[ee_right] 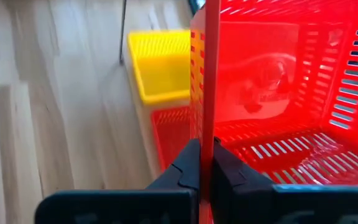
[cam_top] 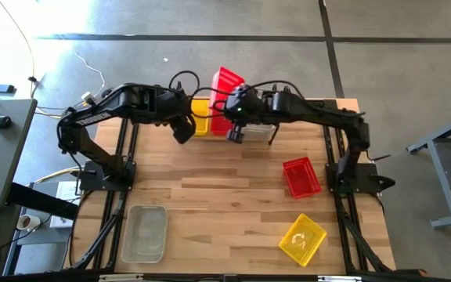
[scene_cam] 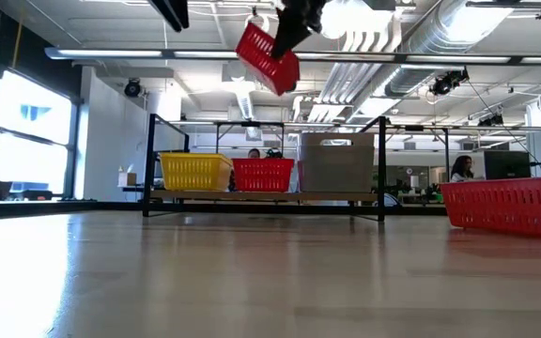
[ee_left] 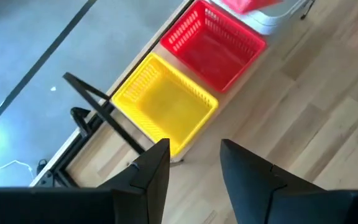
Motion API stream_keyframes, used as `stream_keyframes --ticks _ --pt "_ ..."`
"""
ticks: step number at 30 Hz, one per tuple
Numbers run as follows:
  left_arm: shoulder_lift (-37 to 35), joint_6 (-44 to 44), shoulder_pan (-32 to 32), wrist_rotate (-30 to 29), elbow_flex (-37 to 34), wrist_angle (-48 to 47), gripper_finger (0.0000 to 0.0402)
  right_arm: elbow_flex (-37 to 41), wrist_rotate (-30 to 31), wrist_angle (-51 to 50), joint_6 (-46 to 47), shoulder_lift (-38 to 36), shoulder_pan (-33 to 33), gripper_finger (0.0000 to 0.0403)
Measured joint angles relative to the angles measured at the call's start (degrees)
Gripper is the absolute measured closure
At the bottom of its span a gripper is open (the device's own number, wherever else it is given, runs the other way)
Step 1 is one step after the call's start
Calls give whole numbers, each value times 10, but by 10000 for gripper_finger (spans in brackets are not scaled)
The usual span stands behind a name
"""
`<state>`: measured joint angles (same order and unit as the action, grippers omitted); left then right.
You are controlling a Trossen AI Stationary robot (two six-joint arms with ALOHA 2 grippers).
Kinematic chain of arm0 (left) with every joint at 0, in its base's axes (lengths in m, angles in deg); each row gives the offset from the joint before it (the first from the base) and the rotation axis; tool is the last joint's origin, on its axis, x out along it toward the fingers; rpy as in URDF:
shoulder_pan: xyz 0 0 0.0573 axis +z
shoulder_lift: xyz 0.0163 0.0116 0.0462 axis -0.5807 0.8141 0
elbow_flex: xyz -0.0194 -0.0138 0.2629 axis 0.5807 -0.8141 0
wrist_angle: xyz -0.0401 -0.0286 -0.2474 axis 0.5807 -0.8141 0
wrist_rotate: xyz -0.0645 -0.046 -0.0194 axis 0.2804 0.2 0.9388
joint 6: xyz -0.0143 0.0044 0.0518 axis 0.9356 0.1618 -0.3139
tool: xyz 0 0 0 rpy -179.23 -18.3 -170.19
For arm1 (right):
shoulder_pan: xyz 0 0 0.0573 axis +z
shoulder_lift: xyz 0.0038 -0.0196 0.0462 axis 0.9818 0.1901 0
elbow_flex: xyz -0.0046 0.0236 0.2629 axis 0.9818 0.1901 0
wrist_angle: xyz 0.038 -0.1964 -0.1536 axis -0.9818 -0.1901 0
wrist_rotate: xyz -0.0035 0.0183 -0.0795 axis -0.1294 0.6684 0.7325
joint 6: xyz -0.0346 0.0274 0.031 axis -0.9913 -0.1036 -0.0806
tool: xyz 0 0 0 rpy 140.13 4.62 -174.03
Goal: Stack baskets on shelf by color
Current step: Stack the bottom red basket on top of the red basket on the shelf
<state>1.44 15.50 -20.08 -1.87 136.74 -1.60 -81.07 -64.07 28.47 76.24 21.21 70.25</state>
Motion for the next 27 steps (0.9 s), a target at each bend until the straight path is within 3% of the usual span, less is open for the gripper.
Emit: stream_keyframes --ticks 11,27 --pt "-26 -6 39 -11 0 -23 271 -9 -12 -50 -62 67 -2 403" --pt "-45 -5 97 -11 0 -26 271 -10 -34 -49 -51 141 -45 403"
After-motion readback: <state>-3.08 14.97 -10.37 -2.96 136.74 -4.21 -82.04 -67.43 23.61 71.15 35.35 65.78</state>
